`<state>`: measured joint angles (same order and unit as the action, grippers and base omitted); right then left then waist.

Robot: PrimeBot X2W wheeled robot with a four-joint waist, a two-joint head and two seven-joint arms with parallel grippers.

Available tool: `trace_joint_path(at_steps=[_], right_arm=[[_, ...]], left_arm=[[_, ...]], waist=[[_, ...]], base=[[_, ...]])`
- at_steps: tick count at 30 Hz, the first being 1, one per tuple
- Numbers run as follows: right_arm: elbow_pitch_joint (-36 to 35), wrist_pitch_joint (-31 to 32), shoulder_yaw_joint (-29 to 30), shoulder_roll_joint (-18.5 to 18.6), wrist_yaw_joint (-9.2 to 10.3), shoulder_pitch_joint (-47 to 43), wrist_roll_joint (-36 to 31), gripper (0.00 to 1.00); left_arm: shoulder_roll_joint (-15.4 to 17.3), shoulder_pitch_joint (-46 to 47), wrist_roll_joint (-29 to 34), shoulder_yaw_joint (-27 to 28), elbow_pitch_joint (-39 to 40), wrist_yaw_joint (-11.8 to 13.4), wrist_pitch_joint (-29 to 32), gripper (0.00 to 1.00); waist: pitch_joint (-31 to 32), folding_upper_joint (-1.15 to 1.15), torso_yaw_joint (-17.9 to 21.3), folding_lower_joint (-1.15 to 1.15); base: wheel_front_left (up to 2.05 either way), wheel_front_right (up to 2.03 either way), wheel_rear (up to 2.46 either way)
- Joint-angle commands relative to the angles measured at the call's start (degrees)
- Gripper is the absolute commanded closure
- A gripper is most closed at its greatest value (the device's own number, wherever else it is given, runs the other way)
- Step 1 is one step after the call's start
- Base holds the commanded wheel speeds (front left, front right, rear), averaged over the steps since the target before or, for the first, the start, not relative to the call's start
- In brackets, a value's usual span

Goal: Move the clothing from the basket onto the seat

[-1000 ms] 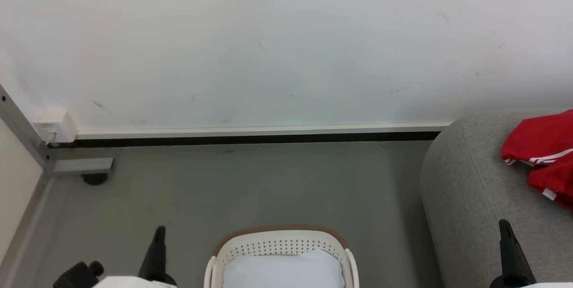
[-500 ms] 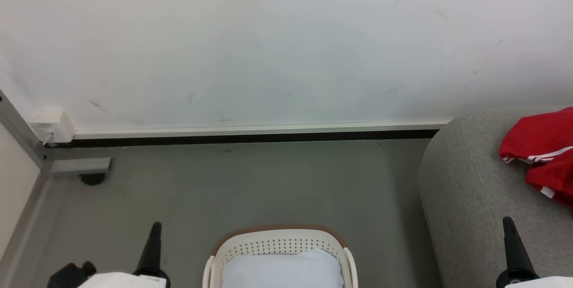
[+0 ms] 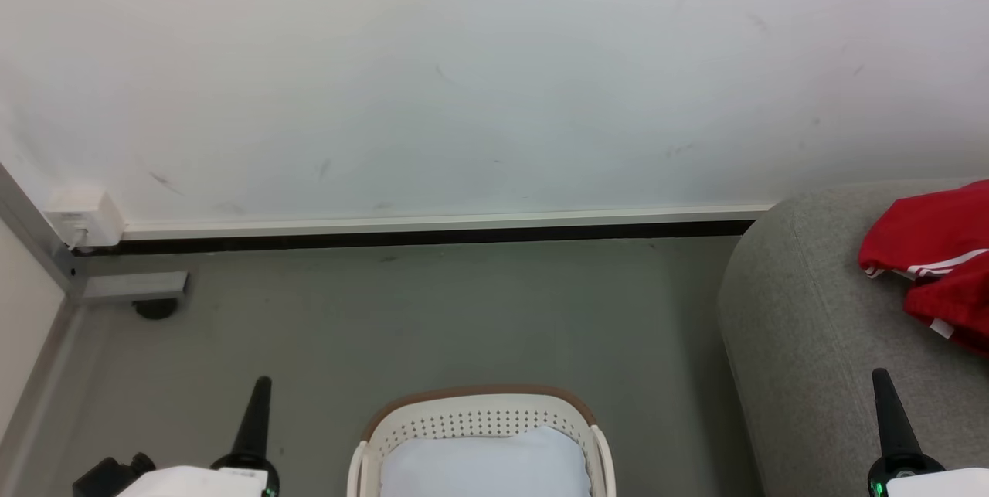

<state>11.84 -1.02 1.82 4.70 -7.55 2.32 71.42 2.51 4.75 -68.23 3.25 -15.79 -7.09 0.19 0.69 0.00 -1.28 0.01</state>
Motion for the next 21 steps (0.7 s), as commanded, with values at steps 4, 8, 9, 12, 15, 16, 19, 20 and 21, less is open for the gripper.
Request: trace_joint_path(at_steps=[4, 8, 9, 12, 15, 16, 19, 20, 21], right_arm=[[0.0, 1.0, 0.6, 0.0, 0.07, 1.6, 3.0, 1.0], [0.3, 1.5, 1.0, -0.1, 0.07, 1.8, 4.9, 1.0], [0.3, 1.6, 1.0, -0.1, 0.07, 1.9, 5.4, 1.0], [0.4, 2.1, 1.3, -0.2, 0.08, 2.1, 6.7, 1.0], [0.6, 2.5, 1.5, -0.2, 0.08, 2.3, 8.0, 1.0], [0.6, 2.6, 1.5, -0.3, 0.08, 2.4, 8.5, 1.0], [0.8, 3.0, 1.7, -0.3, 0.08, 2.6, 9.9, 1.0], [0.8, 3.1, 1.8, -0.4, 0.08, 2.6, 10.2, 1.0], [0.9, 3.3, 1.9, -0.4, 0.09, 2.6, 10.7, 1.0]], left_arm=[[0.4, 1.1, -3.4, 0.7, 0.8, -0.3, 0.9, 1.0], [0.4, 1.2, -5.3, 1.0, 0.9, -0.4, 1.5, 1.0], [0.5, 1.2, -5.9, 1.0, 0.9, -0.4, 1.6, 1.0], [0.5, 1.3, -7.5, 1.2, 1.0, -0.4, 2.0, 1.0], [0.5, 1.3, -8.8, 1.4, 1.1, -0.4, 2.4, 1.0], [0.5, 1.3, -9.4, 1.5, 1.1, -0.4, 2.5, 1.0], [0.5, 1.3, -11.0, 1.6, 1.2, -0.4, 2.9, 1.0], [0.5, 1.3, -11.3, 1.7, 1.2, -0.4, 3.1, 1.0], [0.5, 1.4, -11.7, 1.8, 1.2, -0.4, 3.2, 1.0]], waist=[[-0.1, 0.0, 0.1, -0.01], [-0.1, 0.0, 0.2, -0.01], [-0.2, 0.0, 0.2, -0.01], [-0.2, 0.0, 0.3, -0.01], [-0.3, 0.0, 0.4, -0.01], [-0.3, 0.0, 0.4, -0.01], [-0.3, 0.0, 0.5, -0.01], [-0.3, 0.0, 0.5, -0.01], [-0.4, 0.0, 0.5, -0.01]], base=[[0.0, 0.0, 0.0], [0.0, 0.0, 0.0], [0.0, 0.0, 0.0], [0.0, 0.0, 0.0], [0.0, 0.0, 0.0], [0.0, 0.0, 0.0], [0.0, 0.0, 0.0], [0.0, 0.0, 0.0], [0.0, 0.0, 0.0]])
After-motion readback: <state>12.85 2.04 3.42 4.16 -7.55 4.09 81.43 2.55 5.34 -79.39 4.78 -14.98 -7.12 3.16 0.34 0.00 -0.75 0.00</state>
